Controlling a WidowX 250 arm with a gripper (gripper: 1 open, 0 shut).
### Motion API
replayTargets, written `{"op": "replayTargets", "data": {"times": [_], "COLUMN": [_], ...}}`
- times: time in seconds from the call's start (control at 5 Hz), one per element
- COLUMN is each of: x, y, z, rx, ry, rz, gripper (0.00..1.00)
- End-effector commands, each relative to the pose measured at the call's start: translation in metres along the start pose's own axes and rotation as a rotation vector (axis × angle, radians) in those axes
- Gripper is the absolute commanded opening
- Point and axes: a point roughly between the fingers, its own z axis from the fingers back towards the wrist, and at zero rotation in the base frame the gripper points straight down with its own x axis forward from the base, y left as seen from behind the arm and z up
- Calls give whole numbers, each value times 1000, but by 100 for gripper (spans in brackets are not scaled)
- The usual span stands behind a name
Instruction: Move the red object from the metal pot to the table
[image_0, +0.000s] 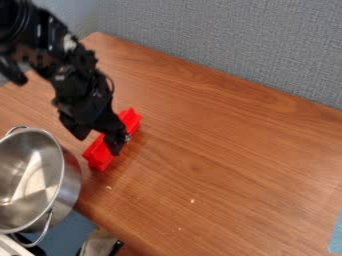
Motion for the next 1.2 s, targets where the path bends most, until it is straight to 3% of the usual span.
{"op": "replayTargets", "data": {"times": [0.0,0.2,0.6,0.8,1.0], "x": [5,11,9,7,13], "y": [12,16,44,59,64], "z": [1,4,-13,-17,-3], "rx": [14,17,113,163,153], "ry": [-31,-32,-33,-33,-23], "rz": [87,157,355,446,429], "gripper": [100,100,100,0,0]}}
